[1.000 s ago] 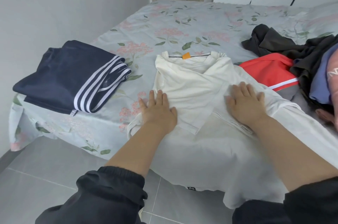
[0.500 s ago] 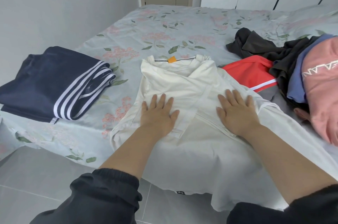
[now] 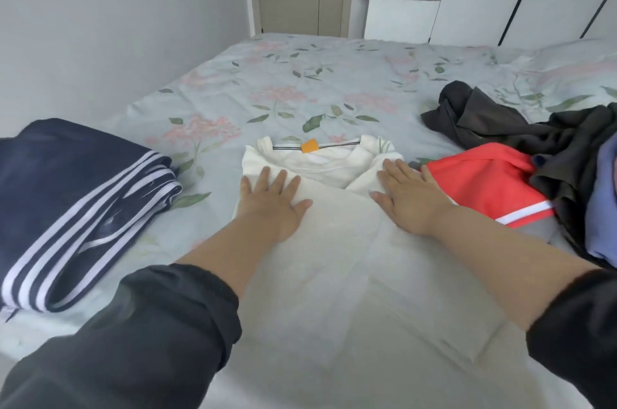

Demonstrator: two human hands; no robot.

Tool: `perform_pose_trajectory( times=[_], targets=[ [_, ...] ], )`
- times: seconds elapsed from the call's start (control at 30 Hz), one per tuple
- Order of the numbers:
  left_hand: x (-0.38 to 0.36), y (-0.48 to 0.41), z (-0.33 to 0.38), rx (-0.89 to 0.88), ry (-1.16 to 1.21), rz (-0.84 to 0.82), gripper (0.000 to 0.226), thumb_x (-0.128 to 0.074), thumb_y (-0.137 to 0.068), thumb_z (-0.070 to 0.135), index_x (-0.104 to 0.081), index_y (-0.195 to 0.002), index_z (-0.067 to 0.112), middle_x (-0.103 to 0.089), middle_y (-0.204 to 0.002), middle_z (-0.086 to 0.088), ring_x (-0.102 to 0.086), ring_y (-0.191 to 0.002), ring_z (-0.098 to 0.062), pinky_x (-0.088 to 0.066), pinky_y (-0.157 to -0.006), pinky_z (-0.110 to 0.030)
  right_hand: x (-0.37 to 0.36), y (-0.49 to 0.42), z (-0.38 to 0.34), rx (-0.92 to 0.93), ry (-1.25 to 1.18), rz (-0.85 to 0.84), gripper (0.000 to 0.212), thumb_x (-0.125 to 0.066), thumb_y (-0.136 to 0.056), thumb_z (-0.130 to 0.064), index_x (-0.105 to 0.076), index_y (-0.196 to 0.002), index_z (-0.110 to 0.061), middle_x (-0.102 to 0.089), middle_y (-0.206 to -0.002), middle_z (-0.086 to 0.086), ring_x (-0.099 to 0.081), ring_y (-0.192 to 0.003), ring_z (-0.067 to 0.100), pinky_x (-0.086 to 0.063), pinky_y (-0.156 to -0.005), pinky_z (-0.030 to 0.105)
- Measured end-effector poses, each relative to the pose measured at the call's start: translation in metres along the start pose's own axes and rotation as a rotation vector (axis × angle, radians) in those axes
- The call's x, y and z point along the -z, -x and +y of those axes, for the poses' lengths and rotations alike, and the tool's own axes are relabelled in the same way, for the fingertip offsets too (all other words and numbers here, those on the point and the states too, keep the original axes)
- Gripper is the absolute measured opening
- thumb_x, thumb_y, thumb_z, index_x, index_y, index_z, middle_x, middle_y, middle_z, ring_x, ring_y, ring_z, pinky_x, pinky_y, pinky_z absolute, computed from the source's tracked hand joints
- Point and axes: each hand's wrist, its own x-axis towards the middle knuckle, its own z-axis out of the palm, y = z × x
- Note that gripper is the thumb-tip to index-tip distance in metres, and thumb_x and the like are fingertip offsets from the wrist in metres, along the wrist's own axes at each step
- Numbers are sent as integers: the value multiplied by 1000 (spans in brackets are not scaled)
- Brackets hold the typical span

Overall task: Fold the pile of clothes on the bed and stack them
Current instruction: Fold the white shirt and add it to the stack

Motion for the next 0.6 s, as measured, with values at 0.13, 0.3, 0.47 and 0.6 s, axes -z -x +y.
perform_pose_trajectory(
  times=[0.13, 0.3, 0.47, 0.6],
  targets=[
    [-5, -39, -18, 59, 82, 41, 60, -3, -97, 54, 7, -152, 32, 12, -160, 11, 16, -146, -20, 6, -115, -51, -7, -39, 9, -67, -128, -29, 65, -15, -99, -51, -2, -153, -16, 4, -161, 2, 2, -147, 16, -1, -118, 45],
    [-12, -75, -29, 228, 291, 186, 57, -11, -100, 40, 0, -153, 22, 6, -161, 0, 7, -147, -23, -6, -117, -49, -19, -83, 16, -271, -375, 58, 59, -27, -101, -41, -20, -146, -5, -26, -153, 14, -26, -140, 26, -21, -111, 47],
    [-11, -85, -31, 414, 445, 391, 61, -36, -96, 28, -17, -149, 5, -31, -150, -11, -28, -137, -29, -23, -108, -43, -16, -110, 23, -451, -697, 205, 63, -64, -86, -30, -39, -140, -8, -46, -141, 13, -42, -130, 31, -34, -106, 38],
    [4, -88, -37, 447, 504, 385, 33, -47, -91, 22, -49, -121, 7, -53, -121, -12, -46, -118, -33, -36, -95, -41, -8, -113, 26, -514, -904, 239, 16, -68, -77, -9, -55, -69, -11, -57, -71, 6, -50, -71, 24, -39, -53, 21]
  ],
)
